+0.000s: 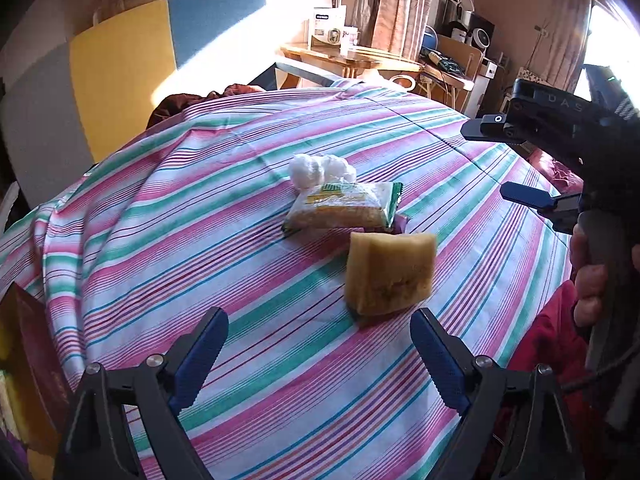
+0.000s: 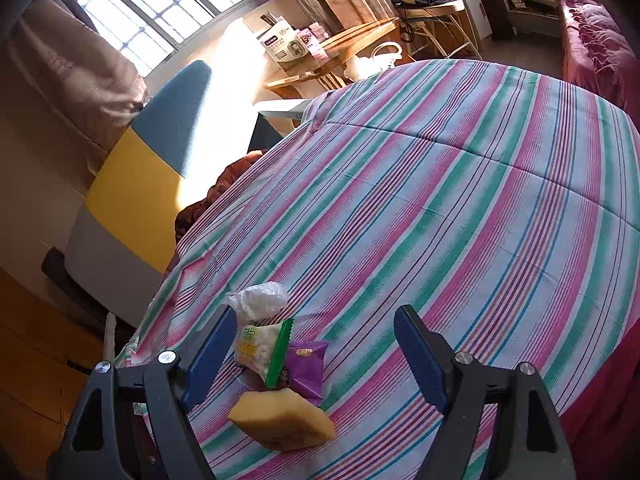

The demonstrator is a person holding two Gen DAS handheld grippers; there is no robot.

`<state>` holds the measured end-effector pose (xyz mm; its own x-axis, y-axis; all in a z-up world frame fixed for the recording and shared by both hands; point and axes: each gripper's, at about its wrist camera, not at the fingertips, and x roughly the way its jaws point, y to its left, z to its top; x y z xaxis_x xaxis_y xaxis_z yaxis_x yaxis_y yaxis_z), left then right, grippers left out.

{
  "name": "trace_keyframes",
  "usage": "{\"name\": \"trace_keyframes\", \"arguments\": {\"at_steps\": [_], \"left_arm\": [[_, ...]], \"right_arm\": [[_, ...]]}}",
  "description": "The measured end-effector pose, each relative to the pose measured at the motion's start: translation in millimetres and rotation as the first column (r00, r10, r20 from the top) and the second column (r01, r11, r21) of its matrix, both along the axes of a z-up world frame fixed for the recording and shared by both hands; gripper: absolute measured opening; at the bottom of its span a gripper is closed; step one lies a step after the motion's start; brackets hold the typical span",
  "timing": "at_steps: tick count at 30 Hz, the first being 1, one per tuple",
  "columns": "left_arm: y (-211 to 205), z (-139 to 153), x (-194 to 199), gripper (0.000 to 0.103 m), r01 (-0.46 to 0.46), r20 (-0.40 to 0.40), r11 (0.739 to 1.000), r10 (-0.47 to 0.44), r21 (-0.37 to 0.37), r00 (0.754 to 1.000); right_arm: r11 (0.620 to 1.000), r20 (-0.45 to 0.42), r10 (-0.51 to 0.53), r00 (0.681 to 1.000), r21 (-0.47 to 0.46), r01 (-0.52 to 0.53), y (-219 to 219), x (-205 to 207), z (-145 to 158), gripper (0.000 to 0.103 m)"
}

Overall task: Organize objects
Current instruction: 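Grasp the yellow sponge with the left tool while the right tool approaches the WEIDAN packet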

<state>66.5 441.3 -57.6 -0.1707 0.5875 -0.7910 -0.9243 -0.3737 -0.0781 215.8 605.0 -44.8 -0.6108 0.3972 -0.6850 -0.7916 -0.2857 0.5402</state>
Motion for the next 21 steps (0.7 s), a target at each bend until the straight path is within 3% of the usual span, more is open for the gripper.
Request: {"name": "trace_keyframes", "arguments": {"at_steps": [8, 14, 16, 17, 18, 21], "left_arm": [[52, -10, 22, 0.101, 0.052, -0.008, 0.998, -0.053, -0.027, 0.999], [79, -26, 26, 0.102, 0.022, -0.042, 0.998, -0.024, -0.05, 0.999], [81, -34, 22, 0.093, 0.001, -0.022, 0.998, -0.002, -0.06, 1.0], [79, -37, 19, 0.078, -0.003, 0.004, 0.998, 0.003, -0.062, 1.0], [75, -37, 17, 0.069, 0.007, 0.046, 0.999, -0.005, -0.046, 0.999], [58, -31, 23, 0.063, 0.055, 0.061, 0.998, -0.054, -0.017, 0.997]], "right_arm": [[0.999, -0.047, -0.018, 0.999, -0.042, 0.016, 5, 7, -4, 0.082], [0.999, -0.055, -0.006, 0.998, -0.045, 0.003, 6, 4, -4, 0.083], [0.999, -0.051, 0.0, 0.999, -0.044, -0.003, 6, 3, -4, 0.083], [0.999, -0.048, 0.005, 0.999, -0.044, -0.007, 6, 3, -5, 0.083], [0.999, -0.043, 0.009, 0.999, -0.045, -0.011, 6, 1, -6, 0.083], [0.999, -0.031, 0.029, 0.999, -0.044, -0.031, 5, -4, -6, 0.083]]}}
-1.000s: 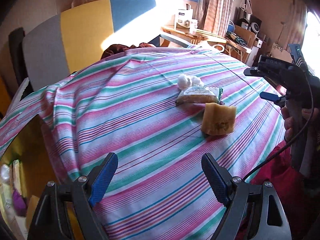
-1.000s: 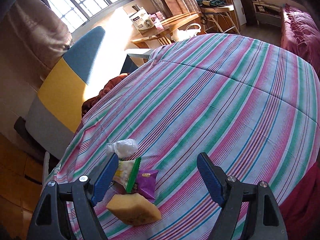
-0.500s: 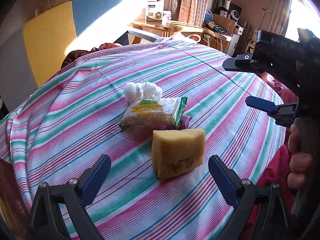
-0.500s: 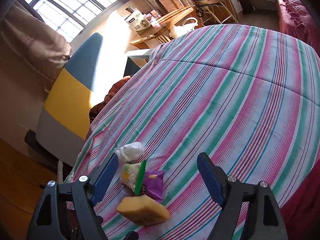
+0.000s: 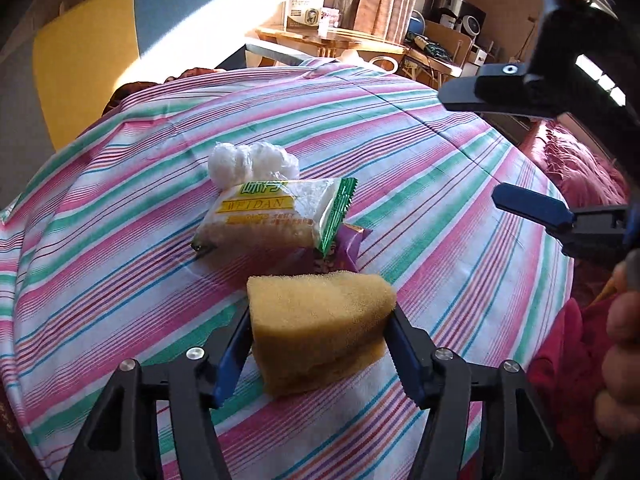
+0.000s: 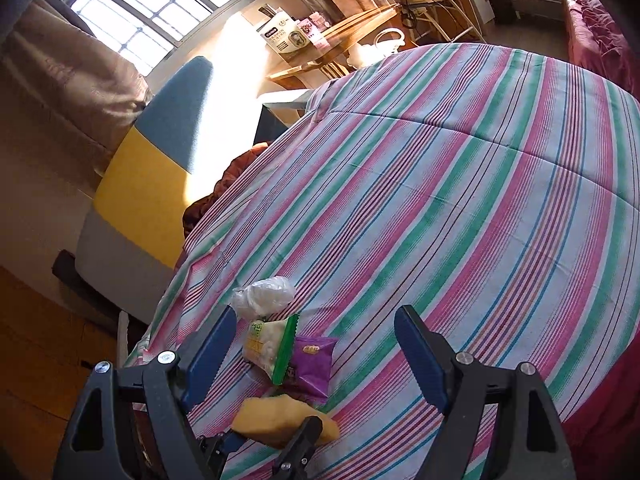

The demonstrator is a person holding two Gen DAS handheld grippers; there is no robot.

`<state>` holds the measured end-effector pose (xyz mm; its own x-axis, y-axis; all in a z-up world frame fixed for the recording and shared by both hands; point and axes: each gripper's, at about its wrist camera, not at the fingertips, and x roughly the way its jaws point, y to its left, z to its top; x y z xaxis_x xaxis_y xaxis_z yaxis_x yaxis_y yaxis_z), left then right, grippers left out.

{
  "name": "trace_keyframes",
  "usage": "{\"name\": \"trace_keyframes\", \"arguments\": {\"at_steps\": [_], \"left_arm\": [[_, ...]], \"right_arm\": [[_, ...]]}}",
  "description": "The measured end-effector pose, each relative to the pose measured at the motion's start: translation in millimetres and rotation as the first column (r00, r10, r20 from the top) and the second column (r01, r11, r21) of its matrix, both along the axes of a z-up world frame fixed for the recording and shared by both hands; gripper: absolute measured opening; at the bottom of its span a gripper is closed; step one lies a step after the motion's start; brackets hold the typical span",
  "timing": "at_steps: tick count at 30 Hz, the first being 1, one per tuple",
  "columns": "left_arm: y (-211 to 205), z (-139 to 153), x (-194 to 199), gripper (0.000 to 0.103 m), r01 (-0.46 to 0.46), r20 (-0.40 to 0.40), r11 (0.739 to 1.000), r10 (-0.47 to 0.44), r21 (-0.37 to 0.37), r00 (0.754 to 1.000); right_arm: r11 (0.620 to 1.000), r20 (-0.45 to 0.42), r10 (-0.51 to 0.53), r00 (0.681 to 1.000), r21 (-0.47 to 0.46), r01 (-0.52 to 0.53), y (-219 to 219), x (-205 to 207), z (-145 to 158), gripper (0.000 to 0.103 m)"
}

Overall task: Organize objects
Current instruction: 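Grasp the yellow sponge with the left tool while the right tool approaches the WEIDAN packet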

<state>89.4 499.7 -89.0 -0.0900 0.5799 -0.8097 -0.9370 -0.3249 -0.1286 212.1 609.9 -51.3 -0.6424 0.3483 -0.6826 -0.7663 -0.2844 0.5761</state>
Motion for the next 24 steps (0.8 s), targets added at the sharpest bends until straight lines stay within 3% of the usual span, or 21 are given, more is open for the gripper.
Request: {"name": "trace_keyframes", "arguments": {"at_steps": [10, 13, 16, 19, 21, 24], "left_arm": [[-97, 14, -13, 0.062, 0.002, 0.114, 1.0, -0.003, 0.009, 0.993], [-126, 18, -16, 0.062, -0.004, 0.118, 1.0, 0.002, 0.013, 0.993], [-148, 22, -17, 0.062, -0.009, 0.086, 1.0, 0.008, 0.015, 0.996], [-163, 25, -19, 0.062, -0.003, 0.089, 1.0, 0.0, 0.027, 0.996], [-169, 26, -19, 0.062, 0.0, 0.073, 0.999, -0.003, 0.034, 0.997], [-177, 28, -19, 0.062, 0.0, 0.089, 0.999, -0.005, 0.05, 0.996]], "right_arm": [[0.991, 0.104, 0.124, 0.987, 0.045, -0.129, -14, -30, -2, 0.083], [0.977, 0.151, 0.192, 0.97, 0.06, -0.203, -22, -46, -3, 0.083], [0.948, 0.222, 0.286, 0.932, 0.078, -0.31, -35, -69, -4, 0.083], [0.88, 0.342, 0.395, 0.852, 0.124, -0.458, -51, -99, -1, 0.083], [0.802, 0.442, 0.472, 0.763, 0.143, -0.58, -58, -124, 1, 0.083], [0.693, 0.585, 0.54, 0.605, 0.099, -0.714, -58, -157, -7, 0.083]]}}
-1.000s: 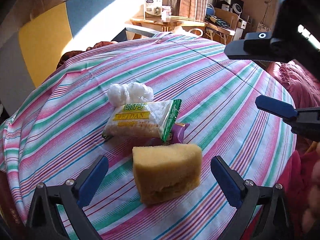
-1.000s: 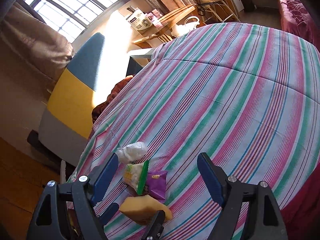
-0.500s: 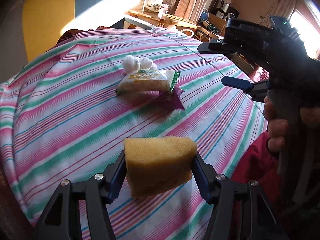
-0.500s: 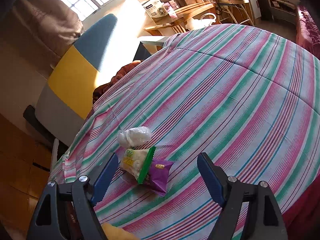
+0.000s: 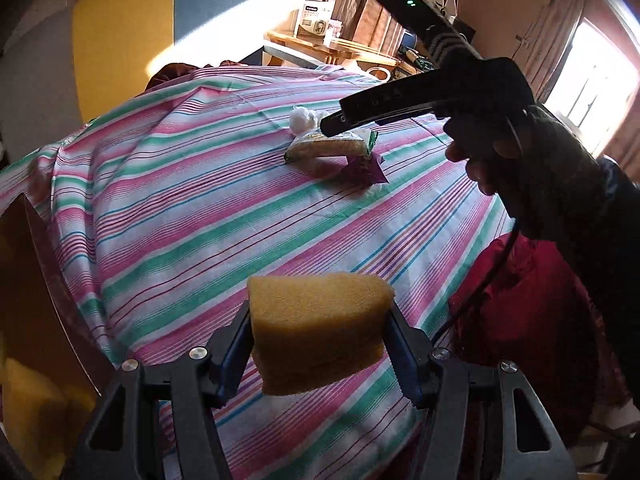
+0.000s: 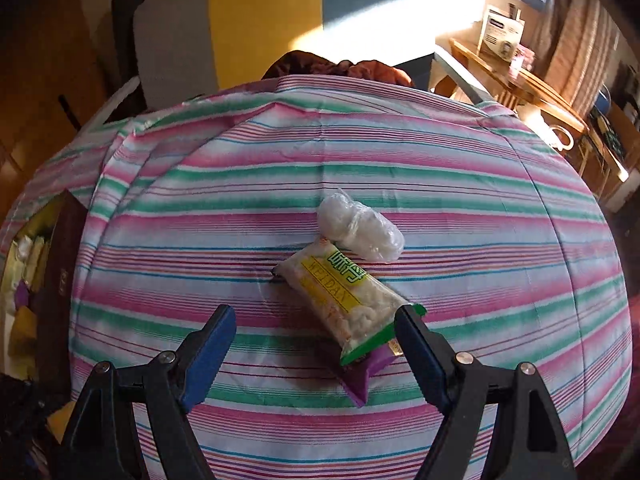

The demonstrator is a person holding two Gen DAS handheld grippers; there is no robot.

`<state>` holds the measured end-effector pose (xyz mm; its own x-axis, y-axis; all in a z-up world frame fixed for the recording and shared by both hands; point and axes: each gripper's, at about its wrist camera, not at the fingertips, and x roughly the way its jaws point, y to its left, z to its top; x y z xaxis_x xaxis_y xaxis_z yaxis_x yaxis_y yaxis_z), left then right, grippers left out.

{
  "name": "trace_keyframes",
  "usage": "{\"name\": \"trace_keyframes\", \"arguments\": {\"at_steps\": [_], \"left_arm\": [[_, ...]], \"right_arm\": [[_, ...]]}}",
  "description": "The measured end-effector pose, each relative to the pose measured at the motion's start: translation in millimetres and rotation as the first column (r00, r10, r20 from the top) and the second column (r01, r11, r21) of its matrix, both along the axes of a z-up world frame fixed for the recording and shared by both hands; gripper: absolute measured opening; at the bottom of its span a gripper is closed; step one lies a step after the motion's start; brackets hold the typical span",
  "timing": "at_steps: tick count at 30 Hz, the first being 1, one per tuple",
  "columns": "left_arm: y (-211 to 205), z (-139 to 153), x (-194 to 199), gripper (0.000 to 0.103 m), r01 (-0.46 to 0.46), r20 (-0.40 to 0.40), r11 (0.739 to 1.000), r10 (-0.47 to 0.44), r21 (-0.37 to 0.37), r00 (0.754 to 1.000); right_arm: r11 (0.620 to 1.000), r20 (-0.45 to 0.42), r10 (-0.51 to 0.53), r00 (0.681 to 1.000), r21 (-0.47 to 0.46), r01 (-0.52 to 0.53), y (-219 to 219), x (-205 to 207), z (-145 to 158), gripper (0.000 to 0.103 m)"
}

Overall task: Organize objects
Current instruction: 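Grasp the yellow sponge with the left tool while the right tool approaches the WEIDAN packet, then grasp the WEIDAN cracker packet with the right tool while the left carries the sponge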

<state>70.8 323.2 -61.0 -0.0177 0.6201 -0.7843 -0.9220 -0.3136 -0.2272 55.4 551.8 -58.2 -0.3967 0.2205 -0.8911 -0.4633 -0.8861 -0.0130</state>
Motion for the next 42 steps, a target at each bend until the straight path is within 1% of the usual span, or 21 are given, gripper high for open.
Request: {"name": "trace_keyframes", "arguments": {"at_steps": [2, 4, 5, 8, 9, 10, 11, 12, 14, 17, 20, 22, 24, 28, 33, 35, 36, 38, 40, 42], "left_arm": [[-3, 2, 0, 0.062, 0.001, 0.007, 1.0, -0.001, 0.01, 1.0], [-6, 3, 0, 0.062, -0.001, 0.015, 1.0, 0.001, 0.021, 1.0], [-8, 4, 0, 0.063, 0.0, 0.021, 1.0, -0.001, 0.024, 1.0], [-11, 5, -2, 0.063, -0.005, 0.036, 0.999, 0.004, 0.033, 0.999], [-13, 5, -2, 0.063, -0.004, 0.038, 0.999, 0.003, 0.034, 0.999], [-14, 6, -2, 0.063, -0.006, 0.035, 0.999, 0.005, 0.035, 0.999], [-15, 6, -2, 0.063, -0.007, 0.035, 0.999, 0.006, 0.035, 0.999], [-16, 6, -2, 0.063, -0.009, 0.038, 0.999, 0.007, 0.036, 0.999], [-19, 6, -3, 0.063, -0.017, 0.043, 0.999, 0.015, 0.04, 0.999], [-22, 9, -3, 0.063, -0.025, 0.044, 0.998, 0.022, 0.05, 0.999], [-29, 14, -2, 0.063, -0.032, 0.038, 0.998, 0.029, 0.061, 0.999], [-35, 18, -1, 0.063, -0.039, 0.031, 0.997, 0.037, 0.072, 0.999], [-42, 22, -1, 0.063, -0.049, 0.025, 0.996, 0.047, 0.08, 0.999], [-59, 32, -2, 0.063, -0.076, 0.023, 0.992, 0.074, 0.103, 0.997], [-81, 44, -8, 0.063, -0.128, 0.015, 0.984, 0.127, 0.126, 0.992], [-92, 48, -15, 0.063, -0.166, 0.021, 0.977, 0.165, 0.137, 0.986], [-98, 50, -19, 0.063, -0.188, 0.027, 0.972, 0.186, 0.141, 0.982], [-112, 54, -31, 0.063, -0.242, 0.032, 0.959, 0.24, 0.148, 0.97], [-127, 59, -48, 0.063, -0.3, 0.044, 0.941, 0.297, 0.155, 0.954], [-143, 64, -70, 0.063, -0.37, 0.052, 0.917, 0.366, 0.152, 0.929]], "right_arm": [[0.996, 0.11, 0.073, 0.991, 0.035, -0.078, 4, -19, -10, 0.083], [0.99, 0.214, 0.115, 0.97, 0.062, -0.13, 9, -35, -23, 0.083], [0.986, 0.257, 0.134, 0.957, 0.057, -0.154, 12, -41, -31, 0.083], [0.983, 0.34, 0.148, 0.929, 0.055, -0.177, 19, -53, -49, 0.082], [0.984, 0.354, 0.152, 0.923, 0.037, -0.176, 22, -55, -54, 0.079], [0.985, 0.364, 0.148, 0.919, 0.031, -0.171, 22, -57, -58, 0.071], [0.985, 0.365, 0.145, 0.92, 0.031, -0.168, 21, -58, -60, 0.048], [0.986, 0.352, 0.141, 0.925, 0.03, -0.162, 19, -58, -60, 0.037], [0.987, 0.316, 0.148, 0.937, 0.007, -0.158, 8, -58, -58, 0.037], [0.983, 0.237, 0.184, 0.954, -0.027, -0.183, -22, -57, -52, 0.037], [0.98, 0.177, 0.192, 0.965, -0.084, -0.179, -47, -55, -51, 0.037], [0.978, 0.159, 0.194, 0.968, -0.103, -0.179, -64, -55, -55, 0.037], [0.98, 0.149, 0.184, 0.972, -0.102, -0.17, -77, -51, -59, 0.037], [0.983, 0.096, 0.149, 0.984, -0.12, -0.137, -86, -36, -60, 0.038], [0.98, 0.009, 0.105, 0.994, -0.172, -0.102, -76, -18, -63, 0.04], [0.98, -0.01, 0.112, 0.994, -0.163, -0.112, -76, -14, -63, 0.04], [0.981, -0.013, 0.115, 0.993, -0.153, -0.116, -83, -15, -61, 0.04], [0.983, -0.015, 0.119, 0.993, -0.138, -0.12, -87, -13, -61, 0.04], [0.984, -0.011, 0.126, 0.992, -0.127, -0.126, -88, -11, -60, 0.04], [0.985, -0.008, 0.131, 0.991, -0.115, -0.131, -90, -9, -59, 0.04]]}}
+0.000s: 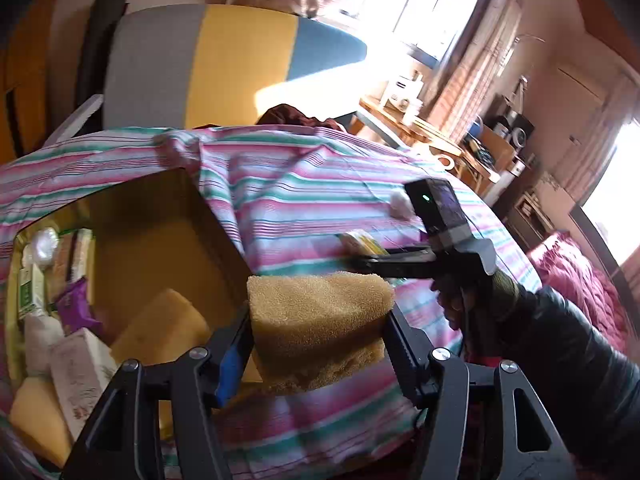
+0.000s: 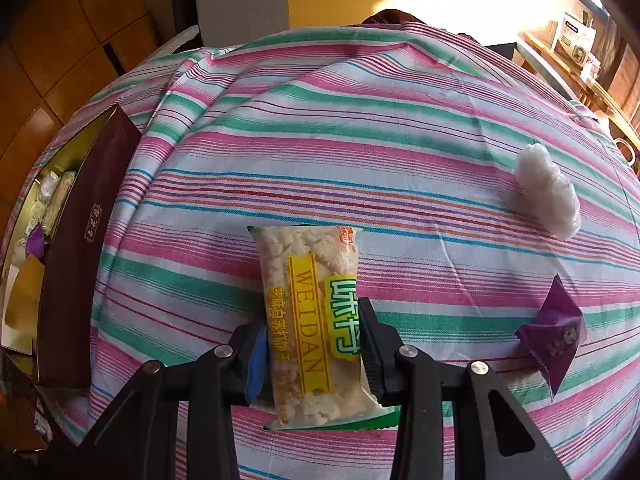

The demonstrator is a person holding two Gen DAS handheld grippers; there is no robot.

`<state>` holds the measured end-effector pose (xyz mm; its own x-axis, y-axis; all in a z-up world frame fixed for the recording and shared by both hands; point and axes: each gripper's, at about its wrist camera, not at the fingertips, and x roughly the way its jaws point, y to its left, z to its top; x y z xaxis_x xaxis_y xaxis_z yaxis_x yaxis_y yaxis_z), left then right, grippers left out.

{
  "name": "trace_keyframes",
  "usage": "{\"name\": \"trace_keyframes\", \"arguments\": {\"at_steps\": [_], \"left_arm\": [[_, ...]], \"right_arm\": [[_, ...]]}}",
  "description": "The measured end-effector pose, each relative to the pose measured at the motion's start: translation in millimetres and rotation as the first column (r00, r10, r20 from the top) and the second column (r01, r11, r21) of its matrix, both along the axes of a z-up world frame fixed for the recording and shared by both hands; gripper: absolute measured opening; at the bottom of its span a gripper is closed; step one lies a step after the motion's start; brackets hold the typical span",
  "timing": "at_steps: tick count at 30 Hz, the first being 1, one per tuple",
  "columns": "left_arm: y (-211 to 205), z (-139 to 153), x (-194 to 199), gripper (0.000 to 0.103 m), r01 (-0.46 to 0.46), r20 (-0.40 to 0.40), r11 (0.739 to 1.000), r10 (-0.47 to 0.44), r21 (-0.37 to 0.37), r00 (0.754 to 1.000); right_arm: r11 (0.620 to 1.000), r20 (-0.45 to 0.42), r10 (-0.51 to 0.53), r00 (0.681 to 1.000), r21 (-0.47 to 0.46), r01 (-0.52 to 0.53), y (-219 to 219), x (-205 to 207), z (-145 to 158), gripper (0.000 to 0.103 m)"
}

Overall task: Organize objects
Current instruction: 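Grasp the WEIDAN cracker packet with the right tool while the left carries the sponge, then lower the yellow sponge into the gold tray and open the left tool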

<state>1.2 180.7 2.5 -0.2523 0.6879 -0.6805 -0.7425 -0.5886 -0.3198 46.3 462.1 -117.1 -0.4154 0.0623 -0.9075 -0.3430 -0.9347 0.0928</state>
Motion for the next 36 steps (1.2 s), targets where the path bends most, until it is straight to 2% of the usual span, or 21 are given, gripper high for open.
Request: {"name": "trace_keyframes", "arguments": {"at_steps": [2, 4, 6, 9, 14, 18, 19, 20, 22, 24, 26, 30, 33, 36], "left_arm": [[-13, 2, -27, 0.063, -0.084, 0.014, 0.996, 0.084, -0.017, 0.996], [-25, 0, -61, 0.063, -0.151, 0.06, 0.988, 0.153, -0.024, 0.986], [-37, -3, -93, 0.063, -0.236, 0.081, 0.97, 0.239, -0.051, 0.968], [-43, -16, -137, 0.062, -0.3, 0.107, 0.949, 0.309, -0.093, 0.945], [-35, -47, -188, 0.062, -0.326, 0.182, 0.931, 0.354, -0.166, 0.917], [-17, -67, -216, 0.063, -0.337, 0.201, 0.915, 0.381, -0.222, 0.903], [-14, -70, -223, 0.063, -0.354, 0.193, 0.904, 0.401, -0.24, 0.895], [-11, -73, -228, 0.063, -0.363, 0.185, 0.898, 0.412, -0.25, 0.892], [-3, -81, -239, 0.066, -0.337, 0.193, 0.901, 0.395, -0.274, 0.898], [0, -88, -245, 0.069, -0.351, 0.17, 0.884, 0.415, -0.309, 0.894], [3, -90, -247, 0.072, -0.345, 0.156, 0.884, 0.408, -0.316, 0.9], [-3, -86, -247, 0.079, -0.354, 0.159, 0.888, 0.41, -0.292, 0.898], [-9, -76, -243, 0.079, -0.377, 0.146, 0.885, 0.425, -0.273, 0.893], [-19, -57, -231, 0.079, -0.406, 0.099, 0.88, 0.44, -0.246, 0.893]], "right_arm": [[1.0, 0.001, 0.008, 1.0, 0.014, -0.008, 2, -7, 3, 0.04], [1.0, 0.002, 0.012, 1.0, 0.022, -0.012, 0, -7, 4, 0.04], [0.999, 0.004, 0.017, 1.0, 0.03, -0.017, -2, -13, 1, 0.04], [0.999, 0.007, 0.02, 1.0, 0.038, -0.021, -3, -16, 0, 0.04], [0.998, 0.012, 0.026, 1.0, 0.049, -0.027, -5, -24, -4, 0.04], [0.998, 0.016, 0.03, 0.999, 0.058, -0.031, -6, -26, -5, 0.04], [0.998, 0.016, 0.031, 0.999, 0.059, -0.032, -6, -26, -5, 0.04], [0.998, 0.016, 0.032, 0.999, 0.059, -0.033, -6, -26, -5, 0.04], [0.997, 0.016, 0.034, 0.999, 0.061, -0.035, -7, -27, -5, 0.04], [0.997, 0.018, 0.038, 0.999, 0.067, -0.039, -8, -27, -5, 0.04], [0.997, 0.017, 0.037, 0.999, 0.066, -0.038, -8, -27, -5, 0.04], [0.997, 0.016, 0.04, 0.999, 0.069, -0.041, -9, -28, -5, 0.04], [0.997, 0.016, 0.039, 0.999, 0.072, -0.041, -11, -27, -5, 0.04], [0.997, 0.014, 0.04, 0.999, 0.073, -0.041, -10, -28, -5, 0.04]]}}
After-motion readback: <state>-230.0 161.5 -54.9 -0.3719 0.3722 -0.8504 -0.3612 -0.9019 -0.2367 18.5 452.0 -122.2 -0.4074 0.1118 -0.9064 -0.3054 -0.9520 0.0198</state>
